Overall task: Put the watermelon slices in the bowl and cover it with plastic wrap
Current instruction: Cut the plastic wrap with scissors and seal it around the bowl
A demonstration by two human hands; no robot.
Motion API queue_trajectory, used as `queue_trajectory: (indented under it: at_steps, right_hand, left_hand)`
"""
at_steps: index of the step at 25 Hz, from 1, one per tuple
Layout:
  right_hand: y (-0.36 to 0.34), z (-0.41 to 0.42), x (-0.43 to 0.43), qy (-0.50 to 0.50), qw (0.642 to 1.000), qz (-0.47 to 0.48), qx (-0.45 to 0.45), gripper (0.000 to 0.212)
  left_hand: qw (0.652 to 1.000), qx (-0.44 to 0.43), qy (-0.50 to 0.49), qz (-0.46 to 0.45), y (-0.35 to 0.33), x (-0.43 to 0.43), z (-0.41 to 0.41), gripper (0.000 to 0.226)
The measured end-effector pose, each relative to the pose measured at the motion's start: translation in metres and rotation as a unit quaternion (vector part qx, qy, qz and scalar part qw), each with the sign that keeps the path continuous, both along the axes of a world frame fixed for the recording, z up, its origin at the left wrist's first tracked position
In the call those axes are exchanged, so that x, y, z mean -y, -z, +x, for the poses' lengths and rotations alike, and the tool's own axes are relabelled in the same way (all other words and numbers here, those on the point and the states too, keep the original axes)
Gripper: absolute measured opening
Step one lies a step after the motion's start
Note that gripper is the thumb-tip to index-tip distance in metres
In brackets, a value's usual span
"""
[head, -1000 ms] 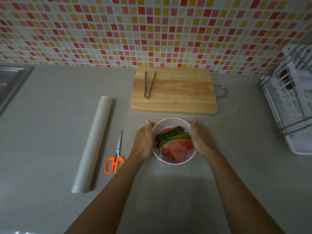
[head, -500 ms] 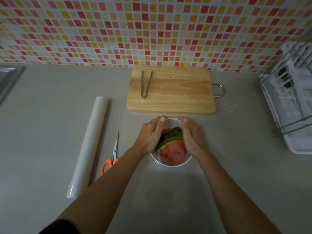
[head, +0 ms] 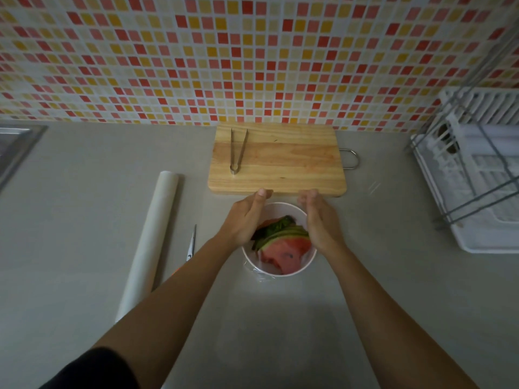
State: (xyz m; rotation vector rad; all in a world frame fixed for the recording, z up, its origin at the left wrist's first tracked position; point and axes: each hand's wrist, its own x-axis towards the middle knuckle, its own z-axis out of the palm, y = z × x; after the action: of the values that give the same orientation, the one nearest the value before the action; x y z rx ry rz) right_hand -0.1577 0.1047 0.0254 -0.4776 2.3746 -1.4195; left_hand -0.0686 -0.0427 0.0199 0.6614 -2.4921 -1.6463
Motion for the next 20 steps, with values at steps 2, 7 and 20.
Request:
queue_trajectory:
  at_steps: [2,7,20]
  right_hand:
    - [0.011,0.007,-0.001,0.043,0.996,-0.038,0.066,0.088]
    - [0.019,0.009,0.005,0.053,0.963,-0.084,0.25,0.093]
    - [0.02,0.062,-0.008,0.19,0.87,-0.302,0.341,0.079]
  left_hand:
    - [0.999,-0.003,0.005,0.049,0.002,-0.002,-0.003,0.064]
    - [0.99,0.061,-0.025,0.122,0.005,-0.004,-0.007,0.073]
    - [0.93,-0.01,-0.188,0.316,0.01,-0.023,0.01,0.067]
